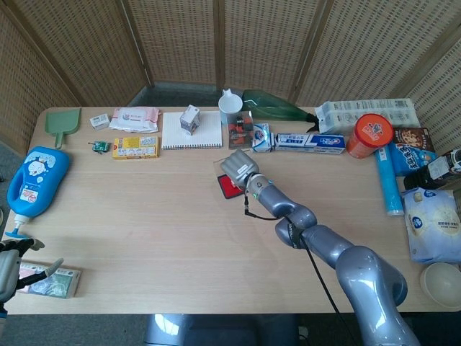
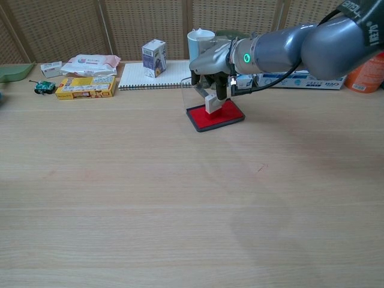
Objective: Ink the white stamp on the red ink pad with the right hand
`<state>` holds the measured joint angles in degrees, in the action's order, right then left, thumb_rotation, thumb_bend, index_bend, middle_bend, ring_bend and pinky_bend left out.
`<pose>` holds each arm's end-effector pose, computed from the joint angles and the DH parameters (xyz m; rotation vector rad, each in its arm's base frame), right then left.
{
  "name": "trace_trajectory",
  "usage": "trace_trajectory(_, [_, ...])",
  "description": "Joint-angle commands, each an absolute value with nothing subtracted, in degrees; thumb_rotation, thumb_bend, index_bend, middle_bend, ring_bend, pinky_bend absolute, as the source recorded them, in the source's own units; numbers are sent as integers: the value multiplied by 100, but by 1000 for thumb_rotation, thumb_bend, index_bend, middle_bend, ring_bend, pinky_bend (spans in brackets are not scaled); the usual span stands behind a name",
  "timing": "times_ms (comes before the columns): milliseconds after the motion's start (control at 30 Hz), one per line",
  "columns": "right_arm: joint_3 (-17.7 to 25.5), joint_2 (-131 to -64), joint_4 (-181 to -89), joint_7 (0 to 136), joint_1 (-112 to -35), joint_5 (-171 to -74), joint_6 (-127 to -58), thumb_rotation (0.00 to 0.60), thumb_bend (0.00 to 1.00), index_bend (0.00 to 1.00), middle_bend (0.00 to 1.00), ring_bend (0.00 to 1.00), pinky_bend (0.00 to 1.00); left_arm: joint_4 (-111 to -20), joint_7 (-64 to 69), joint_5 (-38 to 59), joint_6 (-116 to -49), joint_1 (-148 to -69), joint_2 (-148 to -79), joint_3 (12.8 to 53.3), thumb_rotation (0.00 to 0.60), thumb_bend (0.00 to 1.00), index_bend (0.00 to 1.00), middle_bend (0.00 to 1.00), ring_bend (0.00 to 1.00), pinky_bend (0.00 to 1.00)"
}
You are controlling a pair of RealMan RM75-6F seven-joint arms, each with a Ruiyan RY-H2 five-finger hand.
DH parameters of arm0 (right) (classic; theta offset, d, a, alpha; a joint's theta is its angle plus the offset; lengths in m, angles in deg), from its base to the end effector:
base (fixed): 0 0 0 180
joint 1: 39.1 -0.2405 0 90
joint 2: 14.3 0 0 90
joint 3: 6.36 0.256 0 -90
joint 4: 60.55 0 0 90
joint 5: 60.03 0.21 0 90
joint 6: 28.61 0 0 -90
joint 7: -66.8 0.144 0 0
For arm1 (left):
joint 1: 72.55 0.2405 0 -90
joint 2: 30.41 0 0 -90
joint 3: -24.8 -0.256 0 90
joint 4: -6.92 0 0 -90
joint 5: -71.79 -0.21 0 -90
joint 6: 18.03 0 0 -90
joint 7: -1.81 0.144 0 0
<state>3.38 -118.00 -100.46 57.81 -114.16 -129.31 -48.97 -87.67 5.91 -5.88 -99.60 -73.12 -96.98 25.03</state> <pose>-0.0427 -0.4753 -0.0767 2.2397 -0.5236 0.5469 -0.3367 0.1434 0.1339 -1.2809 -1.0979 -0.7141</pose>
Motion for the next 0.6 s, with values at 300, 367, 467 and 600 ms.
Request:
trace_trajectory(300, [338,-11969,-9839,5703,-11444,-12864,-4827,600,456,709,1000,1000,1000,-8704,521,-595,-9970,-7273,-9700,2491,185,117,369,402,296,182])
trace_trajectory(367, [348,-11964,-9835,5697,-11442,-12856,-4839,600,456,709,1000,1000,1000,-8693,513,-589,-9970,-7269,-9704,2494,184,117,369,402,294,182])
trace_trajectory(467, [376,-11888,-9915,5690,-11425,-12847,-4897,600,456,709,1000,1000,1000,-8679,503,-596,-9962,-7272,-9709,2499,188,117,369,401,292,182])
trace_trajectory(600, [425,-11686,-10151,5658,-11367,-12799,-5020,600,456,710,1000,1000,1000,-8675,476,-646,-9963,-7288,-9722,2505,186,116,369,401,291,182])
